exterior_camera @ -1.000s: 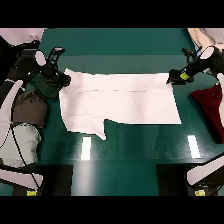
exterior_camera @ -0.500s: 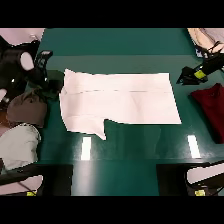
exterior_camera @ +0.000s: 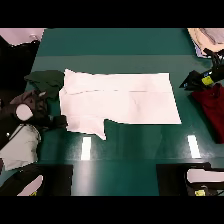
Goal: Fold the shirts.
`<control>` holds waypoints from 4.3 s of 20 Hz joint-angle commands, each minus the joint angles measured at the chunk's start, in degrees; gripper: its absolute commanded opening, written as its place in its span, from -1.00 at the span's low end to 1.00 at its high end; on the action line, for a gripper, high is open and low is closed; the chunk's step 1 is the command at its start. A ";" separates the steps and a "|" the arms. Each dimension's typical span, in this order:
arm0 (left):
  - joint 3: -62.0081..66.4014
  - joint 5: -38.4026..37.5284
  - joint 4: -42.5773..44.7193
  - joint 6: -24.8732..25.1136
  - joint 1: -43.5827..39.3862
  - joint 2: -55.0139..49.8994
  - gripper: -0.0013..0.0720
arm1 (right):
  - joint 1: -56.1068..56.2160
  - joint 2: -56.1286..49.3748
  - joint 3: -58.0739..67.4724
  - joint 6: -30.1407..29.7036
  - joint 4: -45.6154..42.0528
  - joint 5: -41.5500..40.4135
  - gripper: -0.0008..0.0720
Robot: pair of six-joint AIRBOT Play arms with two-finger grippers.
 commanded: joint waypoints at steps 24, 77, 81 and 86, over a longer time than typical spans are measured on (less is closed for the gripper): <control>-0.42 5.27 -12.63 8.09 0.02 2.45 -0.90 | -8.41 10.32 -22.75 -3.08 -3.43 -1.51 0.02; 16.46 14.12 6.12 2.78 -13.64 -0.39 -0.90 | -13.92 18.14 -19.50 -6.75 -1.46 -5.84 -0.93; 16.46 20.24 8.87 -2.32 -12.57 -5.20 -0.90 | -7.61 8.96 -12.22 -5.66 -1.66 -8.22 -0.93; 16.57 27.76 8.59 -5.97 -5.49 -9.49 -0.90 | -3.19 -0.39 -4.33 -2.75 -1.64 -12.48 -0.93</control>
